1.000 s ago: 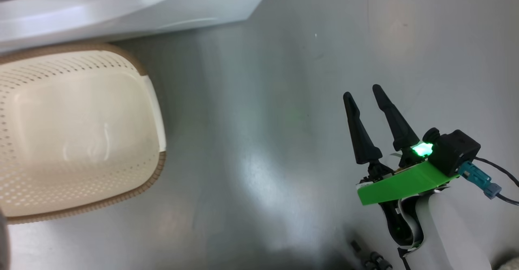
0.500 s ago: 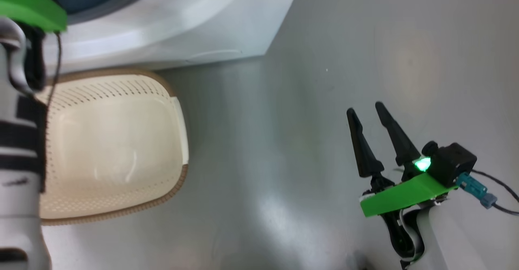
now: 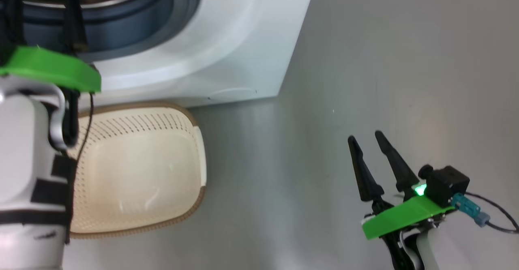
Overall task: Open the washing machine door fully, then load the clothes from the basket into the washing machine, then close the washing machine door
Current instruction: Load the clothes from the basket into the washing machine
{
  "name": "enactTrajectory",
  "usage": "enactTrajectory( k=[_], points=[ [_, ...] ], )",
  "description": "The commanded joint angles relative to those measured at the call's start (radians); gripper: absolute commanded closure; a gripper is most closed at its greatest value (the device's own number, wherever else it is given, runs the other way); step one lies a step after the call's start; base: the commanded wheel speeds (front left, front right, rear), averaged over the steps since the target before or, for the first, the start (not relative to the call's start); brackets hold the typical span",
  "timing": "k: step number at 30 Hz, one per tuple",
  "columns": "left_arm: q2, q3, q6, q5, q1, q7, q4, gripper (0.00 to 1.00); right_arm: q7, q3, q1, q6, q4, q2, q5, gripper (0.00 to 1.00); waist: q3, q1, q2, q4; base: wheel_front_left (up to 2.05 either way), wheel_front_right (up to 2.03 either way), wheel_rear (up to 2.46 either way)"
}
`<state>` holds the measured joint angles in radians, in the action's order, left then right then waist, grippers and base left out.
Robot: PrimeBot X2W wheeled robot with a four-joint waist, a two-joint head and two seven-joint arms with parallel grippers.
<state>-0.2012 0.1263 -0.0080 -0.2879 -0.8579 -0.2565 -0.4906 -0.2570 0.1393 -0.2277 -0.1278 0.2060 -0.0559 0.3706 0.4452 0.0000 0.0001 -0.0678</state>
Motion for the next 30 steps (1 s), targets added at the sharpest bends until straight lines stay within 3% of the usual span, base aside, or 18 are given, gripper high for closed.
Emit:
enactTrajectory(
  k=[1,18,30],
  points=[
    [-0.038,-0.022,0.009,-0.01,0.024,-0.005,0.034,0.0,-0.005,0.018,0.027,-0.003,-0.016,0.006,-0.003,0.0,-0.052,0.0,-0.0001,0.017,0.0,0.0,0.0],
    [-0.035,-0.047,0.069,-0.019,0.36,-0.005,0.299,0.0,-0.005,0.0,0.107,-0.003,-0.004,0.006,-0.019,0.0,-0.212,0.0,-0.0001,0.042,0.0,0.0,0.0],
    [-0.017,-0.121,0.103,0.001,0.638,-0.005,0.439,0.0,-0.005,-0.008,0.146,-0.003,-0.022,0.0,-0.031,0.0,-0.283,0.0,-0.0001,0.028,0.0,0.0,0.0]
  ],
)
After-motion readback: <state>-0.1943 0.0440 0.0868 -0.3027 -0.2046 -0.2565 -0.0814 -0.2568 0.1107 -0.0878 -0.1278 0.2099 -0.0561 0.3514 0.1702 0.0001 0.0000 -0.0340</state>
